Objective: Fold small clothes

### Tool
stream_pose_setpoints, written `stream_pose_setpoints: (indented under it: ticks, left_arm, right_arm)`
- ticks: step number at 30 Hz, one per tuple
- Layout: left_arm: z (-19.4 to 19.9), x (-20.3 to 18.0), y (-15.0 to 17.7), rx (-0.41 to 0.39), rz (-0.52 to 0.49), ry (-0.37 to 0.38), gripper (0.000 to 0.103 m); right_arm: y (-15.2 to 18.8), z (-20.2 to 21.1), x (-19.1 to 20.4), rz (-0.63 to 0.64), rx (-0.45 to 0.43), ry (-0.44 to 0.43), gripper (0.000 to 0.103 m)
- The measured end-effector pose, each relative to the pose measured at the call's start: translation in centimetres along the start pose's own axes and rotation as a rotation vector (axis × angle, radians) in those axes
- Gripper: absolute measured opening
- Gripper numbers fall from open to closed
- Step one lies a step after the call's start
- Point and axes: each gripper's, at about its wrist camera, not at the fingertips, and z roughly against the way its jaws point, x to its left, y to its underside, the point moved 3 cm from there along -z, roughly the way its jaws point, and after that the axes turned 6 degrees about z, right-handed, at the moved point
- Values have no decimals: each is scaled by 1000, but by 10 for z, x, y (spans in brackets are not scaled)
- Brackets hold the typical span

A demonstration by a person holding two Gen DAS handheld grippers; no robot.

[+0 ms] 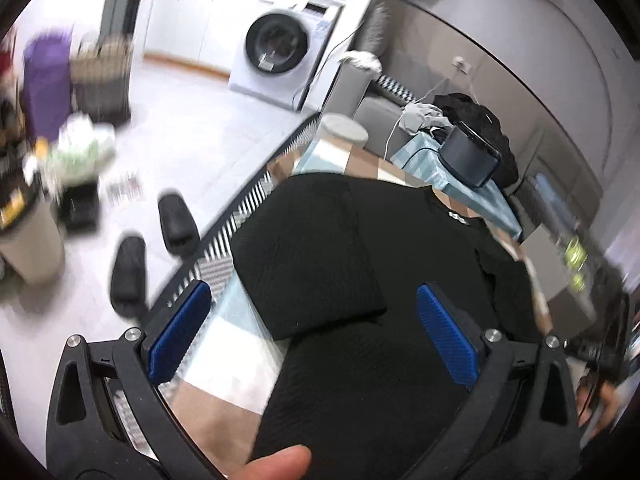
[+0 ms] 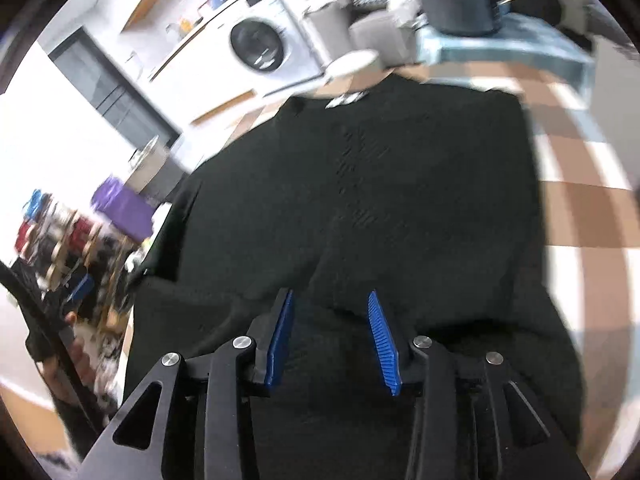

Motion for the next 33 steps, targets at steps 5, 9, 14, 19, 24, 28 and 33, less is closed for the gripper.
stream_pose_setpoints:
  ticks: [5,9,14,19,24,28,33]
  left_arm:
    - [-27,24,5,125,133,92,85]
    - [-54,36,14,221,204,124,82]
    - [-96,48,18,301,290,108,58]
    - [-121,41,9,269,295,113,17]
    - [-114,-6,-24,142,136,90,12]
    - [-107,-84,-50,75,-80,128,12]
    - [-138,-195,-23,211,-321,283,22]
  right_arm:
    - [21,38,6,-74,-103,-33,46]
    - [42,56,6,-148,-160,-73,51]
    - [62,62,4,-208,-171,-70,51]
    - [74,67,-8,-274,-181,-50,51]
    - [81,74,-16,-308,-213,-38,51]
    - [87,79,-19,-333,-234,-43,51]
    - [92,82,-22,-341,-226,-33,51]
